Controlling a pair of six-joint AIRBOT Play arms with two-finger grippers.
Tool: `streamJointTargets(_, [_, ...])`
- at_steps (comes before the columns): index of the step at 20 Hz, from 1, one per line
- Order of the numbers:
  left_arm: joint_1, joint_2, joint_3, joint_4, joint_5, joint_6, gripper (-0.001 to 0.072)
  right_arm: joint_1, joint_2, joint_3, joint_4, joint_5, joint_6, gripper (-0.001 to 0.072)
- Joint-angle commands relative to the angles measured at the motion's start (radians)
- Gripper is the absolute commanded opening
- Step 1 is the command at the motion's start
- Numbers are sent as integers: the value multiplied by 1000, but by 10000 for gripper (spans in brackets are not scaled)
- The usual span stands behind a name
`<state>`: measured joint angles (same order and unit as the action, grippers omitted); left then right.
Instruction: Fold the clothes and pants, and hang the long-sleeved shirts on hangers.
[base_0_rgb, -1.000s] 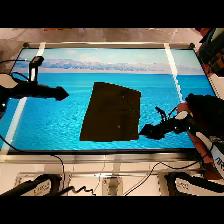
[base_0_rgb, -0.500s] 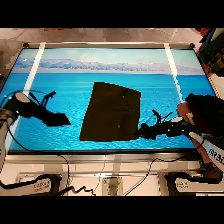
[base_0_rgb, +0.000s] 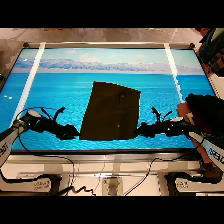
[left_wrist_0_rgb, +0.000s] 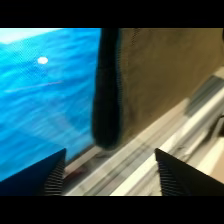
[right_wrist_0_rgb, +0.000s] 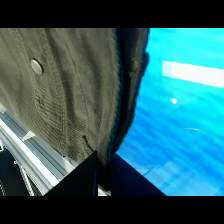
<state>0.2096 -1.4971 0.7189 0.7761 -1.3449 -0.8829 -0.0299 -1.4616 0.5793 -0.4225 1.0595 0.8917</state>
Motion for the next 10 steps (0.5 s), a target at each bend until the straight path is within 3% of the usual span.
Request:
streamJointTargets(1, [-3, -25, -68, -127, 85, 71, 568, 1, 0, 0, 3, 2, -22, 41])
streamJointTargets(3, [-27, -26, -75, -150, 119, 87, 547, 1, 0, 1, 3, 2, -23, 41])
streamJointTargets(8, [-125, -29, -72, -194, 223, 109, 36, 26, 31, 18, -14, -4, -24, 41])
streamJointTargets(10, [-131, -25, -26, -229, 186, 148, 21, 71, 72, 74, -70, -4, -24, 41])
